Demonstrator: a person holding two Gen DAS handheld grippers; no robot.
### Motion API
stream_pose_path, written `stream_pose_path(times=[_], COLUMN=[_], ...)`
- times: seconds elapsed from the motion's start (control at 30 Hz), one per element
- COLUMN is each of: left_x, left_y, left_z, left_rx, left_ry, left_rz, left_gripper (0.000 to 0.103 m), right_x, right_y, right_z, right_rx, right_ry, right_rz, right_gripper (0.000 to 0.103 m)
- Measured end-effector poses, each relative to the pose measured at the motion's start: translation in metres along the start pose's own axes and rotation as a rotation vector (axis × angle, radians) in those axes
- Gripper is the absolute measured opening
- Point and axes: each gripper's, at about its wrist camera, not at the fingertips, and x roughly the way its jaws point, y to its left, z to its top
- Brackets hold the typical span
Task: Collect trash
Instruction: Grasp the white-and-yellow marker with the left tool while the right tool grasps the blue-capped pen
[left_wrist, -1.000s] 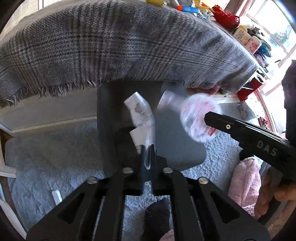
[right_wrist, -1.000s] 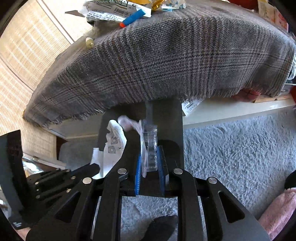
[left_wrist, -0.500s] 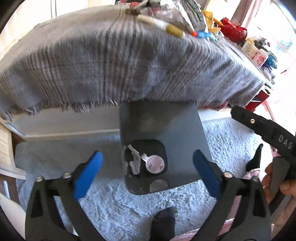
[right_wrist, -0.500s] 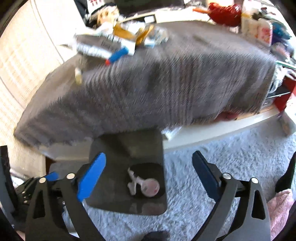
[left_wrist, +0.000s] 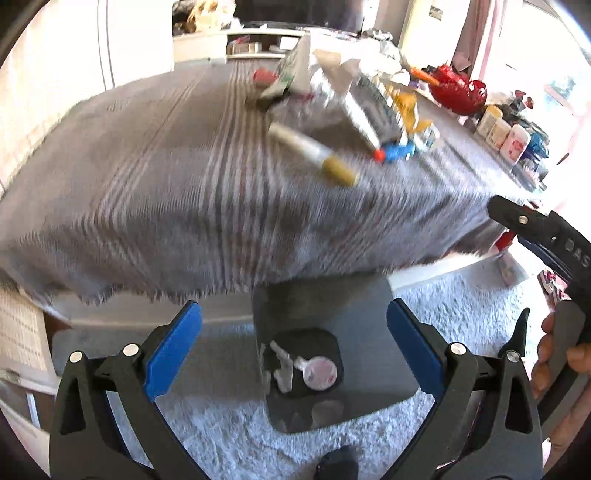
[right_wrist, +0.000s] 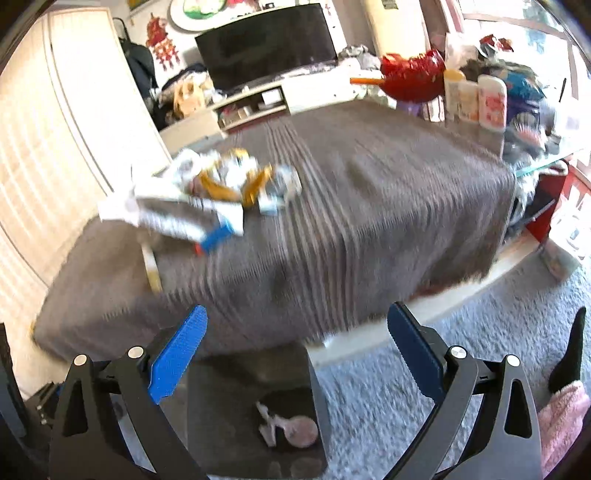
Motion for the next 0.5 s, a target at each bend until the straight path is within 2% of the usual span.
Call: stream_pose_path(times=[0.1, 0.17, 0.23, 0.3, 0.5], left_x=[-0.002, 0.0, 0.005, 0.01, 0.034], left_y=[-0.007, -0.008, -0.008, -0.007, -0.018], left_z=[0.017, 0.029, 0.038, 0.048, 0.067], left_rx=[0.015, 0.011, -0.01, -0.031, -0.024], left_ry=[-0.04, -0.049, -0.056, -0.065, -0.071], left_rz=[0.011, 0.01, -0.008, -0.034, -0.033], left_gripper=[0.091, 0.082, 0.069, 0.064, 0.058], right_x=[0.013, 0.021, 0.032, 0.038, 0.048], right_y=[0.008, 0.018, 0.025, 0.026, 0.023], right_z=[0.014, 0.017, 0.022, 0.028, 0.04], right_rx=[-0.017, -0.042, -0.067, -0.069, -0.069], right_ry=[0.01, 0.028, 0.046, 0.048, 0.05], right_rz=[0.01, 0.015, 0.021, 0.017, 0.024], right_gripper=[0.095, 0.084, 0.069, 0.062, 0.056])
